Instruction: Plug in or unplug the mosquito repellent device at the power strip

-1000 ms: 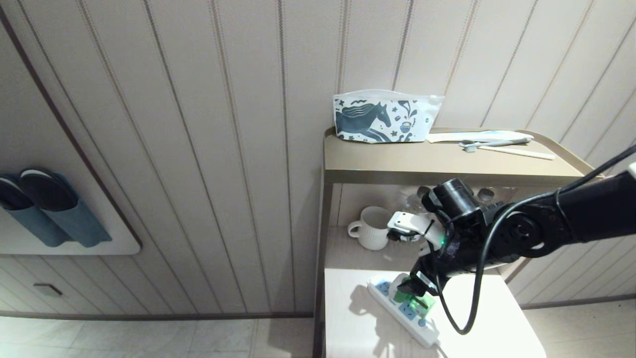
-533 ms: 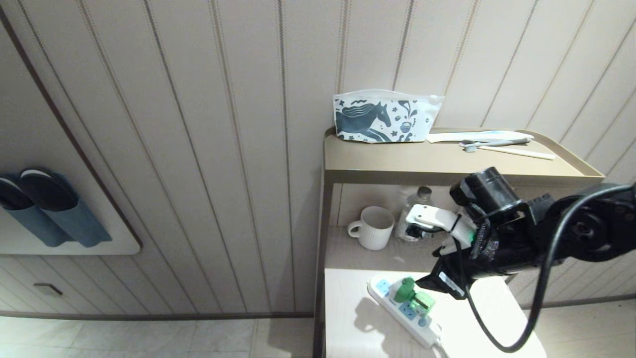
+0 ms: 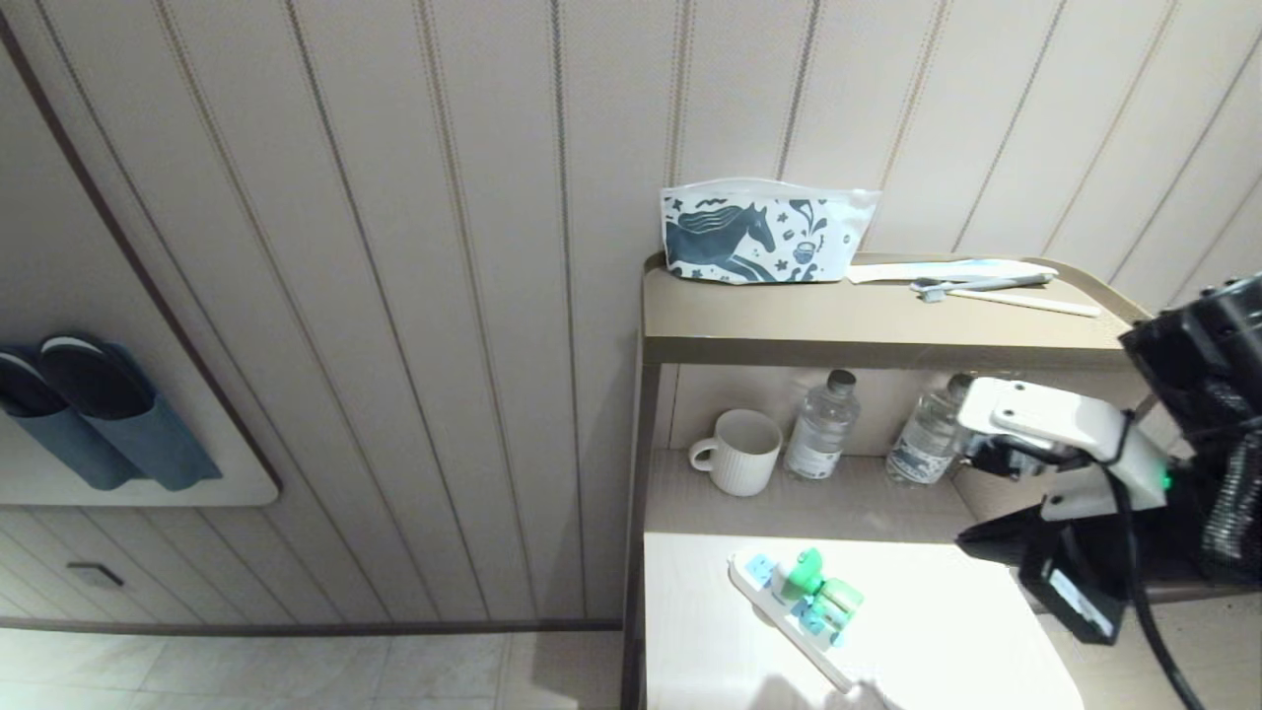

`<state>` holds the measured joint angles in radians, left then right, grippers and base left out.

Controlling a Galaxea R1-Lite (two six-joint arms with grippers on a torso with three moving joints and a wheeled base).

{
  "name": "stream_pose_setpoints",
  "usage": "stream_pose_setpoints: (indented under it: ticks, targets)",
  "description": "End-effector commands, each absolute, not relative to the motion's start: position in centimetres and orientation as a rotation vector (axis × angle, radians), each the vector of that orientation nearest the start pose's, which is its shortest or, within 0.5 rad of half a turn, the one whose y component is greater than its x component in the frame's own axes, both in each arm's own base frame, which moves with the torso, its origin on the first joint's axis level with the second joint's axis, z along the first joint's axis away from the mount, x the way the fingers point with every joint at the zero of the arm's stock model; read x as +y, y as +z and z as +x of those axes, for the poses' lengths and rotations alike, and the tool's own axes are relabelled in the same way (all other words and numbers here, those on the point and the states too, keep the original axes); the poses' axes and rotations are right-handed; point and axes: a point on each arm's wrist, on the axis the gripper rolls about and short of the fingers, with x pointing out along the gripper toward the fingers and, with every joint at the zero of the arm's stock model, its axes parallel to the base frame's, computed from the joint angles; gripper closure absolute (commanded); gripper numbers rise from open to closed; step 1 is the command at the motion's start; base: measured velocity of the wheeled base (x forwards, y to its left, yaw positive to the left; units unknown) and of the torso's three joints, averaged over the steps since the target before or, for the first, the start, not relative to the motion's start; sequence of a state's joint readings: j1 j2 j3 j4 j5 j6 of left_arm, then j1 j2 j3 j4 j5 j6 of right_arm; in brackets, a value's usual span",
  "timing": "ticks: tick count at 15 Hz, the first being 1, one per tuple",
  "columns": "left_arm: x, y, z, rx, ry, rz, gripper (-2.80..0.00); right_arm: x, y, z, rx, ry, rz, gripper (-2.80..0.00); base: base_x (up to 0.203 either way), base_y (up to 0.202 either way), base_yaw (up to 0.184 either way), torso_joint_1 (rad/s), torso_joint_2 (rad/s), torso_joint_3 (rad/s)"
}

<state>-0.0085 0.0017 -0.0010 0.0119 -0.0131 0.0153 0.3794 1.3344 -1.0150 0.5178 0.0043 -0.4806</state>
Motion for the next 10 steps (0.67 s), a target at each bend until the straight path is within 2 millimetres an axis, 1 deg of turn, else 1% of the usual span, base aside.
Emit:
stream_pose_setpoints:
  ticks: [1,4,7,8,10]
  targets:
    - [0.0,7.5,-2.3,0.012,-0.022,0.015,0.0,5.2,25.5,13.2,0.606,0.52,-0.568,0.0,0.0,0.0,0.0,0.0,0.0,0.0]
    - [0.0,7.5,-2.3,0.013,-0.022,0.015,0.0,3.7,26.8,9.4,0.499,0.471,-0.466,0.0,0.0,0.0,0.0,0.0,0.0,0.0]
    - [0.0,7.5,-2.3,0.012,-0.022,0.015,0.0,2.4,26.7,6.2,0.381,0.436,-0.415,0.0,0.0,0.0,0.0,0.0,0.0,0.0]
    - [0.0,7.4,-2.3,0.015,-0.023,0.015,0.0,1.8,26.8,4.6,0.297,0.421,-0.401,0.0,0.0,0.0,0.0,0.0,0.0,0.0]
    - [0.0,7.4,-2.3,0.015,-0.023,0.015,0.0,0.3,25.9,0.9,0.15,0.399,-0.377,0.0,0.0,0.0,0.0,0.0,0.0,0.0]
